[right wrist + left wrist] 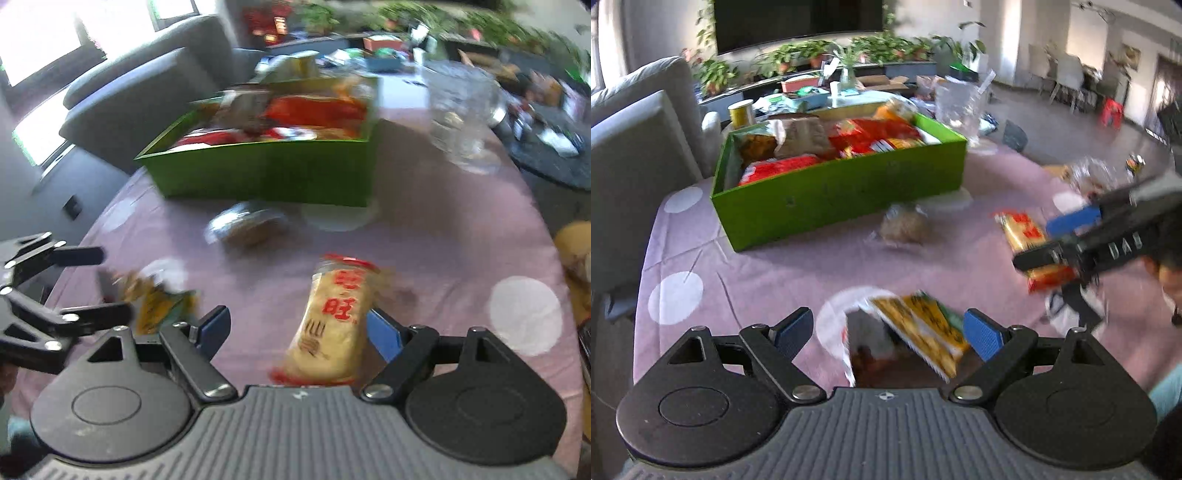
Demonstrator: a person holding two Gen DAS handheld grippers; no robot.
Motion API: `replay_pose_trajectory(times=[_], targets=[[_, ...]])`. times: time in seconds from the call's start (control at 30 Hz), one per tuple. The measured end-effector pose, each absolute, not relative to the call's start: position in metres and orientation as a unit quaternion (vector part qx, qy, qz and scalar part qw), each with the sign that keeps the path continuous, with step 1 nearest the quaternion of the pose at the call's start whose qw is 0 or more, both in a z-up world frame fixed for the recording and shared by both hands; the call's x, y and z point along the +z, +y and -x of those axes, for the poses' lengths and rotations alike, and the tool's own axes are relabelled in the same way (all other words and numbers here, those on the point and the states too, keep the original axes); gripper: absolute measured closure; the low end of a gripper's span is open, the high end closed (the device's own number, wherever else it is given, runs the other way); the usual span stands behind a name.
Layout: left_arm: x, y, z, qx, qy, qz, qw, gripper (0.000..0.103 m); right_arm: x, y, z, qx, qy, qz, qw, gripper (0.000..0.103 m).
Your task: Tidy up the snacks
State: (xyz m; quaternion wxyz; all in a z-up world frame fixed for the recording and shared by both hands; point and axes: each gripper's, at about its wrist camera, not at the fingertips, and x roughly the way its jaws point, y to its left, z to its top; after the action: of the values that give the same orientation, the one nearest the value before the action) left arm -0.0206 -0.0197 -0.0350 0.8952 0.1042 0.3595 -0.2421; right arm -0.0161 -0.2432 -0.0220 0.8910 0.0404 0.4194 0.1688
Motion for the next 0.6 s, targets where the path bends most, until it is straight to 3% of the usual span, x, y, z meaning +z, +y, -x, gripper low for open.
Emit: replay_pose_trajectory(times=[0.33, 0.6], targets=[[-0.044, -0.016, 0.025, -0.226, 0.372, -0.090, 0.896, 0.016, -0.021, -0.250, 0.008, 0.088, 0.418, -0.058, 0.902, 0.021], [-0.033, -0.036, 0.025, -0.259, 0.339, -0.170, 0.889, 0.016, -0.029, -0.241, 0.007, 0.097, 0.433, -0.050, 0.895, 0.021]])
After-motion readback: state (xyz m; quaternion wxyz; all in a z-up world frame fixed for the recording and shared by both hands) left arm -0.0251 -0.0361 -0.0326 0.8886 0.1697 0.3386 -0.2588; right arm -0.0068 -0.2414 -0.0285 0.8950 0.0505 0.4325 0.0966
